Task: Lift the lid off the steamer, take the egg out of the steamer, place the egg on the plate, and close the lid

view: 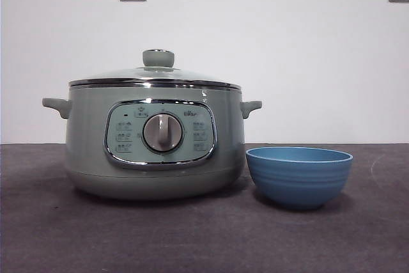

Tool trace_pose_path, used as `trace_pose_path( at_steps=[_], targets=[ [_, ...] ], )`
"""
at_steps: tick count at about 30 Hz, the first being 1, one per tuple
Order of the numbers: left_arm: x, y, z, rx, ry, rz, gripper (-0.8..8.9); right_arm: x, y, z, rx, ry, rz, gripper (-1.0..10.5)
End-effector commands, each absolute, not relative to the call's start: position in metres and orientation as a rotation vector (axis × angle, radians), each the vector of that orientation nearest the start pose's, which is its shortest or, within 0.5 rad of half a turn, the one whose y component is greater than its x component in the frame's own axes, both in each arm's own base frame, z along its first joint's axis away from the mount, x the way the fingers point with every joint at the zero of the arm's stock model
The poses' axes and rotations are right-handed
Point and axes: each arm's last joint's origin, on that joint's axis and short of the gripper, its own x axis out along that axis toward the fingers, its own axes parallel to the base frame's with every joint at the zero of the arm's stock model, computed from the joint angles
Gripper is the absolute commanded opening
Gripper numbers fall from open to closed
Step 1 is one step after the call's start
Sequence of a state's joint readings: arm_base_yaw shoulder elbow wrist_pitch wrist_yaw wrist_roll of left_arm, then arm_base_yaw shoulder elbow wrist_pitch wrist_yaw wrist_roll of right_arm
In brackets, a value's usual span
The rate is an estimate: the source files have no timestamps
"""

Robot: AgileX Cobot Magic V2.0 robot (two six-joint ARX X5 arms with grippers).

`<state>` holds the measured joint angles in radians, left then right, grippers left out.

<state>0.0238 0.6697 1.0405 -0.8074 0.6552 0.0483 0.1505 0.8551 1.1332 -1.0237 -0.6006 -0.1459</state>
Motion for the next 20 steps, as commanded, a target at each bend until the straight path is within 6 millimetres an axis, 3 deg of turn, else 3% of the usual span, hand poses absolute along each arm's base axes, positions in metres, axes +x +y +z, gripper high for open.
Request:
trace_pose_path(
  at_steps=[1,9,20],
  targets=[
    [0.115,-0.019,0.379,-0.081,0.377,-0.666,5.34,0.130,0.037,0.367,0.035,0.678,0.769,5.7],
    [0.165,-0.037,0.379,-0.038,0.347,-0.725,5.35,0.133,0.037,0.366,0.034,0.679,0.769,5.7],
    [0.245,-0.087,0.360,0.059,0.347,-0.693,5.34,0.135,0.037,0.365,0.035,0.685,0.768,5.7]
  ],
)
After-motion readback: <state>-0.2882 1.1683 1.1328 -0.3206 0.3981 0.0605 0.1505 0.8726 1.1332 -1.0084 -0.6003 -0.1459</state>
